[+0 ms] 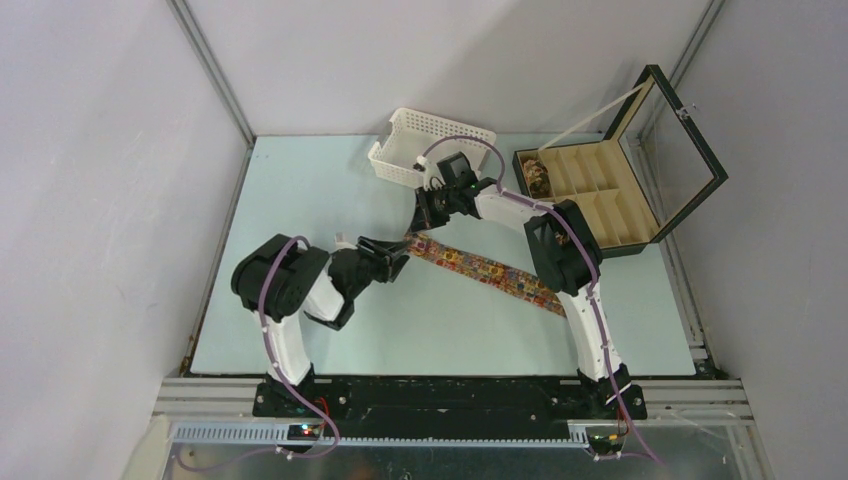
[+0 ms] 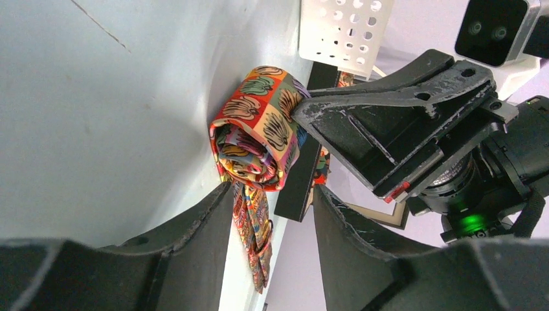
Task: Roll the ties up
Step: Roll the tie at the center of the board.
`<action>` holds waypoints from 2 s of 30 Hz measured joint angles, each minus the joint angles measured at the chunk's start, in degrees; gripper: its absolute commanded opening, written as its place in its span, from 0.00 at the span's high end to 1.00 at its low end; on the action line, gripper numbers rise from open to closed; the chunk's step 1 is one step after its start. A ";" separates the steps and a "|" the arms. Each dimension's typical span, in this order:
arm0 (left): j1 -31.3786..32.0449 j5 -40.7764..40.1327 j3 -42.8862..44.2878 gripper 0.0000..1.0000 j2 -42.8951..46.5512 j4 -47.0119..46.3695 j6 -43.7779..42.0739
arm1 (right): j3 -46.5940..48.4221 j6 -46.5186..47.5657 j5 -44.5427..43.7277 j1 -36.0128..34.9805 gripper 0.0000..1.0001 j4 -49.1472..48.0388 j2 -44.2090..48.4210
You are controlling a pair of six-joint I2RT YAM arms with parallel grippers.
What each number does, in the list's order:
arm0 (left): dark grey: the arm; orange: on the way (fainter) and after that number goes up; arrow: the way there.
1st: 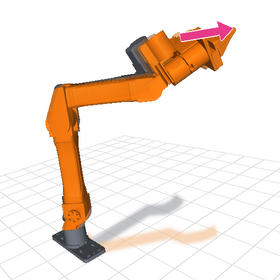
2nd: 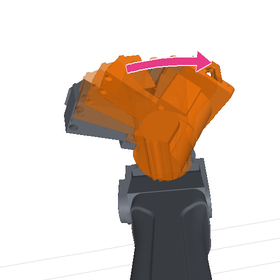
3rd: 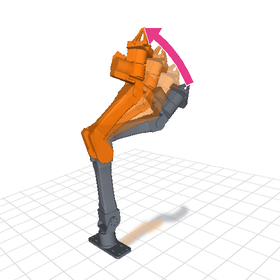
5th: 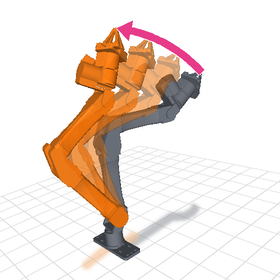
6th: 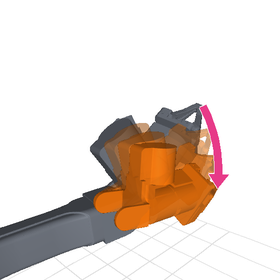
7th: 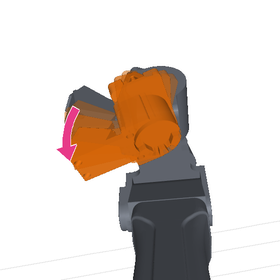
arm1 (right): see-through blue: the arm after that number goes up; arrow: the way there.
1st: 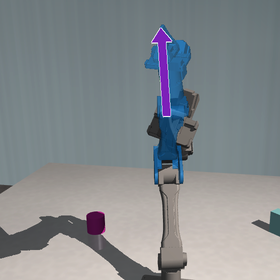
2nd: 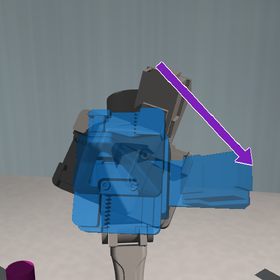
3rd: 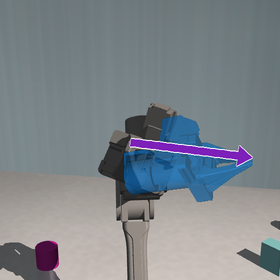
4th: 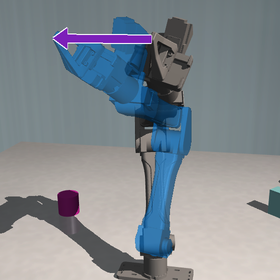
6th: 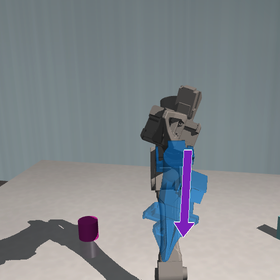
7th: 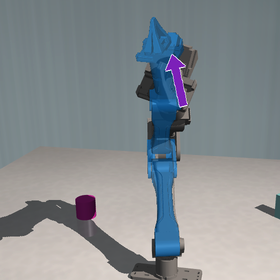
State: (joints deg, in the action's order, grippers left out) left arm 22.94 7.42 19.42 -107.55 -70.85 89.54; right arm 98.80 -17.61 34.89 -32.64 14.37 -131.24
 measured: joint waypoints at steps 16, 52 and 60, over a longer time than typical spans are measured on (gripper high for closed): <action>0.44 -1.51 3.15 0.56 -2.08 -1.44 0.63 | -0.52 -0.02 0.57 0.17 1.00 -0.42 0.02; 0.68 -3.74 3.65 1.00 -1.66 1.84 -8.15 | -3.65 0.02 -5.64 1.46 0.51 -0.04 11.98; 0.74 -5.75 4.96 1.00 5.60 11.54 -18.16 | -9.51 1.53 -8.31 2.49 0.51 -0.50 19.91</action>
State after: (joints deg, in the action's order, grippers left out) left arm 23.68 1.67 24.38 -101.95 -59.31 71.37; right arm 89.30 -16.08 26.59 -30.15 13.87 -111.33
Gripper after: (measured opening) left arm 0.004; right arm 0.489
